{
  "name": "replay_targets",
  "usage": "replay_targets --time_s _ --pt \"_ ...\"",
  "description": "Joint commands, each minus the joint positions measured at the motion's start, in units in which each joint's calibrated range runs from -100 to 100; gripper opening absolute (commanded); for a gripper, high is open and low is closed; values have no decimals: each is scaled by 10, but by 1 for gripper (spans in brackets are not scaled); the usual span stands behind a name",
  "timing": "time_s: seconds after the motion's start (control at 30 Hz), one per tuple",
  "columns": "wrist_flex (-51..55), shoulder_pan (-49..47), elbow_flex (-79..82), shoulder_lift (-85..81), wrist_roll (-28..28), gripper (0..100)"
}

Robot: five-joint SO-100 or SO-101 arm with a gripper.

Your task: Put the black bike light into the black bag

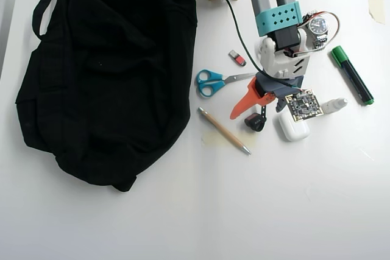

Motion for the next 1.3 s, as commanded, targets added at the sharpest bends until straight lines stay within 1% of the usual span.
replay_targets --time_s 0.0,0.23,0.7,0.93,1.27 --pt "-35 3 9 -2 1 50" --pt "-51 11 2 14 1 45" --pt "-65 23 0 35 1 45" --pt "-67 23 -41 72 0 45" --pt "-67 22 -47 81 0 45"
